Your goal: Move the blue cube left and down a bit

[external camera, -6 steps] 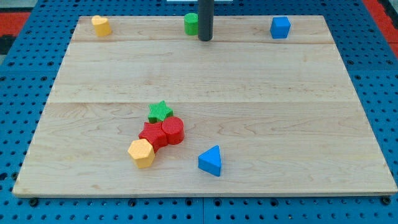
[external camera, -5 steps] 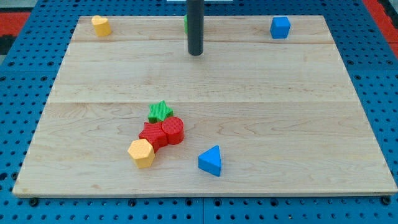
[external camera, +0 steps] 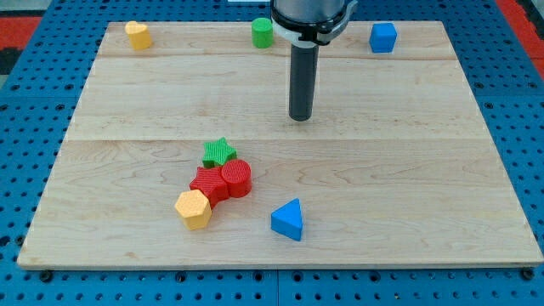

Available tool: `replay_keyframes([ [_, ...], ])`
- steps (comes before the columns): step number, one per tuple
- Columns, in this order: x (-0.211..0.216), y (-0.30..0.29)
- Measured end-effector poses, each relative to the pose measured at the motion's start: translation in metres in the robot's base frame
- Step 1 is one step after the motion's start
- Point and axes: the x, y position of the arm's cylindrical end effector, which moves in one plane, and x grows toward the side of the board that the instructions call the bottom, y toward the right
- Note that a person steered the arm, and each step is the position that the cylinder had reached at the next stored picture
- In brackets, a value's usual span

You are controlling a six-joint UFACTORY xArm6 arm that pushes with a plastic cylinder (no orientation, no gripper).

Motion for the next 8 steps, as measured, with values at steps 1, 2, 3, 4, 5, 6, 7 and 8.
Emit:
replay_keyframes([
  [1,0.001,-0.005],
  [2,0.001,-0.005],
  [3,0.001,-0.006],
  [4,0.001,-0.007],
  [5,0.001,-0.007],
  [6,-0.002,-0.005],
  [7,-0.069,0.048],
  [8,-0.098,0.195],
])
